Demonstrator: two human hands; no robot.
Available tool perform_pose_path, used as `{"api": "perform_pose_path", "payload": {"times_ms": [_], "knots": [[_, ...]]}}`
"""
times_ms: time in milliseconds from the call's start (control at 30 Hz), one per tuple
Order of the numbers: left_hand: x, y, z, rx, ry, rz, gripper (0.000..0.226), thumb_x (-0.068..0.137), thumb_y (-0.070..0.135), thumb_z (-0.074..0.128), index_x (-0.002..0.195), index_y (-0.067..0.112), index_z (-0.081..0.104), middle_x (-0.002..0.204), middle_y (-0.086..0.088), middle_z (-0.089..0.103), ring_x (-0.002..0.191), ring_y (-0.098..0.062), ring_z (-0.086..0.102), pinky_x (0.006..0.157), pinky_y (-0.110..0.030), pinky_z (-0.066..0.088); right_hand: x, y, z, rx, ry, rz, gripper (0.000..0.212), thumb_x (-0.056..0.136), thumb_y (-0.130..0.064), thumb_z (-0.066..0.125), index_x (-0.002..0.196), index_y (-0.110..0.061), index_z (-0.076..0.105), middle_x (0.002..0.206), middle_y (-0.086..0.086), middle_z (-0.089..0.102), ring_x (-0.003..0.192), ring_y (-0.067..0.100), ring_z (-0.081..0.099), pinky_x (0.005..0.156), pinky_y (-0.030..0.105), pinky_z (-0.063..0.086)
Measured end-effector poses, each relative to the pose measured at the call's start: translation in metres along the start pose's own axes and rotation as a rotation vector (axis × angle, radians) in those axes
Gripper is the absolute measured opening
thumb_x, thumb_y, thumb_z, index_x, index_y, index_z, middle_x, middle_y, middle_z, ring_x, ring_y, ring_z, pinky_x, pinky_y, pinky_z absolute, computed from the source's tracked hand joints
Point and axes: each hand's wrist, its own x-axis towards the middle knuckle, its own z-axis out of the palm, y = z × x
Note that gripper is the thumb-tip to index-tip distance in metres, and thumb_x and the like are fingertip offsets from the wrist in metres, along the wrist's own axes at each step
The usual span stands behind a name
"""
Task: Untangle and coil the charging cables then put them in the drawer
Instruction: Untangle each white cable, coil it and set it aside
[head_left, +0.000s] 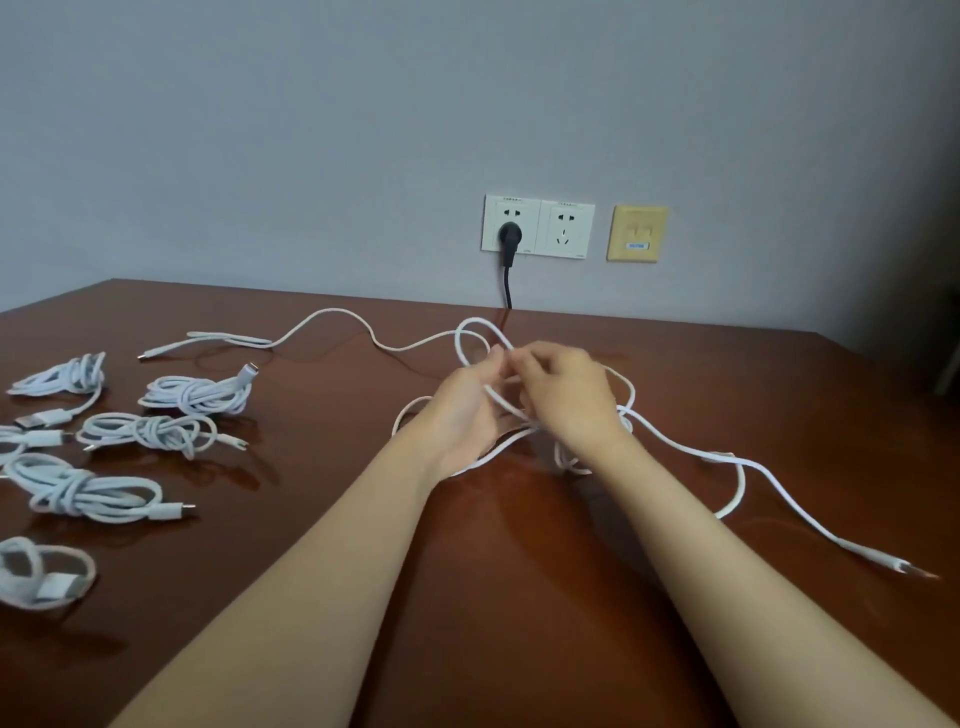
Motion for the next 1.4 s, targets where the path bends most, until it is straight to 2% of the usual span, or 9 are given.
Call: {"api": "perform_pose_path", "payload": {"times_ms": [133,233,433,600,733,833,900,1067,1400], "knots": [[0.000,-0.002,0.002,0.044,-0.086,0.036,0.049,0.103,0.034,0.017,0.080,0.007,0.050,0.058,-0.005,0.044,0.050,-0.014,0.053,0.056,-0.024,0.053,0.001,0.002,-0.004,0.394,-0.092,0.053,0.040,0.095,-0.015,0.048,0.057,-0.016,0.058,0.037,-0.008,0.048,0.036,0.003,0.040,0.044,0.015,0.035],[0.001,0.001,-0.003,-0.022,-0.072,0.067,0.050,0.102,0.036,0.018,0.084,0.005,0.052,0.057,-0.004,0.041,0.048,-0.014,0.047,0.055,-0.023,0.050,0.000,-0.001,-0.007,0.726,-0.189,0.159,0.023,0.091,0.002,0.042,0.083,-0.005,0.063,0.047,0.000,0.052,0.039,0.007,0.044,0.043,0.016,0.038],[0.003,0.012,-0.006,-0.076,-0.024,0.115,0.048,0.101,0.039,0.019,0.109,0.009,0.056,0.107,-0.005,0.064,0.077,-0.018,0.063,0.070,-0.031,0.042,-0.003,0.004,-0.005,1.164,-0.257,0.242,0.017,0.094,0.012,0.034,0.092,-0.003,0.043,0.059,0.010,0.061,0.038,0.012,0.047,0.048,0.025,0.047],[0.001,0.007,0.012,-0.006,0.093,-0.001,0.039,0.102,0.030,0.028,0.083,0.006,0.052,0.068,-0.011,0.059,0.032,-0.018,0.047,0.038,-0.014,0.038,-0.005,0.004,-0.006,1.055,-0.286,0.292,0.018,0.095,0.004,0.042,0.078,-0.003,0.045,0.055,0.007,0.064,0.032,0.007,0.043,0.039,0.018,0.044],[0.003,0.009,0.004,-0.012,0.097,0.070,0.043,0.104,0.027,0.023,0.066,0.012,0.037,0.097,-0.009,0.064,0.048,-0.018,0.055,0.039,-0.023,0.046,-0.004,0.006,-0.003,0.914,-0.324,0.351,0.018,0.091,-0.007,0.055,0.074,-0.005,0.052,0.058,0.006,0.054,0.032,0.004,0.037,0.036,0.014,0.040],[-0.001,0.015,0.002,-0.114,0.067,0.170,0.045,0.104,0.026,0.021,0.064,0.013,0.036,0.068,-0.004,0.062,0.075,-0.016,0.066,0.051,-0.026,0.056,-0.003,0.006,-0.006,0.860,-0.401,0.381,0.014,0.088,-0.018,0.062,0.094,-0.005,0.059,0.060,0.001,0.045,0.038,0.003,0.031,0.035,0.012,0.033],[-0.001,0.018,0.007,-0.155,0.091,0.223,0.045,0.104,0.026,0.021,0.064,0.013,0.036,0.047,0.002,0.044,0.058,-0.013,0.066,0.052,-0.024,0.054,-0.003,0.005,-0.011,0.873,-0.474,0.385,0.016,0.088,-0.018,0.061,0.102,-0.010,0.059,0.062,0.000,0.040,0.042,0.003,0.027,0.035,0.011,0.029],[0.003,0.032,-0.006,-0.445,0.240,0.293,0.043,0.103,0.022,0.025,0.061,0.015,0.031,0.033,0.008,0.024,0.026,-0.006,0.025,0.036,-0.012,0.035,-0.006,0.004,-0.014,0.696,-0.642,0.371,0.014,0.093,-0.016,0.049,0.081,-0.011,0.054,0.052,0.000,0.037,0.034,0.003,0.018,0.031,0.012,0.014],[0.007,0.038,-0.013,-0.172,0.464,0.152,0.041,0.101,0.011,0.019,0.062,0.015,0.031,0.032,0.008,0.021,0.023,-0.004,0.015,0.028,-0.014,0.013,-0.007,-0.001,-0.022,-0.053,-0.174,-0.055,0.021,0.080,-0.029,0.071,0.060,-0.027,0.064,0.042,-0.024,0.050,0.047,-0.006,0.047,0.053,0.020,0.033]]}}
